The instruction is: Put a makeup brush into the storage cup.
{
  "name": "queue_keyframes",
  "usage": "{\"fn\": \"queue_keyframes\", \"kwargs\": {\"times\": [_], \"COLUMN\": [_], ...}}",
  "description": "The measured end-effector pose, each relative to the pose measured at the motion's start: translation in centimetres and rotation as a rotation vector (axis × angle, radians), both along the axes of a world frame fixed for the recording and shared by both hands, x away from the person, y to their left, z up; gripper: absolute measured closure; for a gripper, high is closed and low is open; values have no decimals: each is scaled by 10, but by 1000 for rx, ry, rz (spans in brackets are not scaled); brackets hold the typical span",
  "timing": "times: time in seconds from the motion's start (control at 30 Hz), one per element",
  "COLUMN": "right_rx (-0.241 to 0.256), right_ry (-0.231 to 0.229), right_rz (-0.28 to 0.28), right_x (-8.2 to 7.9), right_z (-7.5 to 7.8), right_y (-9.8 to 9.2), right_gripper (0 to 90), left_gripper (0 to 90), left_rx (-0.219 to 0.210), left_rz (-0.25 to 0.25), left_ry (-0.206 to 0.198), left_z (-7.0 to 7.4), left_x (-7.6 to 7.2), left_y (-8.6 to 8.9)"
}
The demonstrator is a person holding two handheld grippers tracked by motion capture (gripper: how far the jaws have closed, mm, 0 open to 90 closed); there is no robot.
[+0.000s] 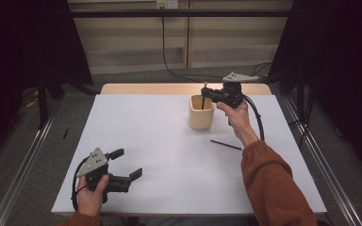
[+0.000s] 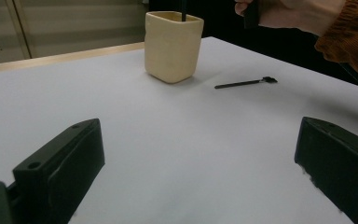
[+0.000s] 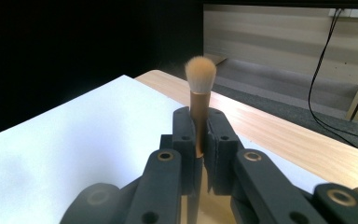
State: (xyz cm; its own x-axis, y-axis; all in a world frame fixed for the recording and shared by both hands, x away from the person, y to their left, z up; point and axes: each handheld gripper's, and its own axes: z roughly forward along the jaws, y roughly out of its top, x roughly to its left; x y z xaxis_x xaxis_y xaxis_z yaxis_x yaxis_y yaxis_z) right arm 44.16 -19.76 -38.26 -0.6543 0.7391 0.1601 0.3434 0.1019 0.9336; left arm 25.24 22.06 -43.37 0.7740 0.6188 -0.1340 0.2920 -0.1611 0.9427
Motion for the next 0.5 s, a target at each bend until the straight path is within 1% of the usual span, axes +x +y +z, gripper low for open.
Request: {"fn": "queue_keyframes", "kwargs": {"times": [0.13,0.27,0.33,0.37,0.43,0.47,0.5], "right_rx": [0,14,17,21,23,25,31], "right_ry": [3,11,17,20,24,25,23], "right_rz": [0,-1,4,5,0,-2,-8], "right_x": [0,0,1,1,1,1,1], "right_z": [-1,-3,-5,-5,-6,-6,-6], "right_y": [0,0,-1,-1,-1,-1,-2], "right_gripper": [841,836,812,775,734,659,536], "left_gripper": [14,16,16,16,16,16,16], "left_rx": [1,-3,-1,-1,-1,1,3], "left_rz": [-1,3,3,3,3,2,1], "left_ry": [-4,-6,-7,-6,-7,-10,-14], "left_z": [0,1,0,0,1,1,1], "left_x": [0,-1,0,0,-1,-1,-1], "left_y": [0,0,0,0,0,0,0]}}
